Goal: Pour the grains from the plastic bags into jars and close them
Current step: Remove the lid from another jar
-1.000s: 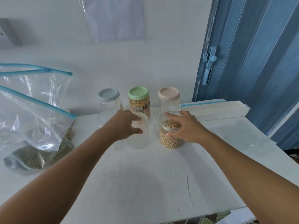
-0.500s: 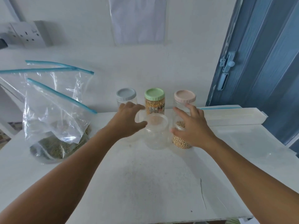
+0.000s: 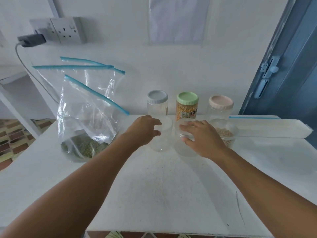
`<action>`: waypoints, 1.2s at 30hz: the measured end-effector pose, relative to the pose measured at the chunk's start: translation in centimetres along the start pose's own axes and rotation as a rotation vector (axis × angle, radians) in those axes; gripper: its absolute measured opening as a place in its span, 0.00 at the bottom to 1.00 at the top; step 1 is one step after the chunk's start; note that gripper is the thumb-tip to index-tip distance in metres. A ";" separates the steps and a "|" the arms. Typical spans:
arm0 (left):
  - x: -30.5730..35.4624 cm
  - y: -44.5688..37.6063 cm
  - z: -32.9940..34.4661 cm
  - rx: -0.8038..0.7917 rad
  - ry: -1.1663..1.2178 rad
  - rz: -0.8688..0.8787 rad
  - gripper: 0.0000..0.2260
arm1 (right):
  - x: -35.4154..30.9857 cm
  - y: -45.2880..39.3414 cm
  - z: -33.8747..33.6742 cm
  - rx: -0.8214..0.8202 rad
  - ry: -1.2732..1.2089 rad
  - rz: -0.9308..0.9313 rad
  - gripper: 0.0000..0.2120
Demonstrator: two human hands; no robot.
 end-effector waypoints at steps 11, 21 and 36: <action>-0.9 0.8 0.0 0.025 0.063 0.021 0.29 | -0.6 -0.3 -0.7 -0.030 -0.033 0.027 0.28; -2.8 -1.1 -5.6 0.260 0.400 -0.009 0.25 | -4.9 -4.2 -3.0 -0.053 -0.093 -0.116 0.25; -3.8 -11.3 -4.8 0.085 0.410 -0.091 0.32 | -6.1 -6.1 0.3 -0.197 0.048 -0.078 0.23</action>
Point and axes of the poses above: each hand's wrist, its own y-axis away from the middle knuckle, its own z-axis out of the palm, x = y × z, the point moved 9 cm from there along -y, towards the middle knuckle, and after that the axes turned 11 degrees about -x, right-handed, at the moved point
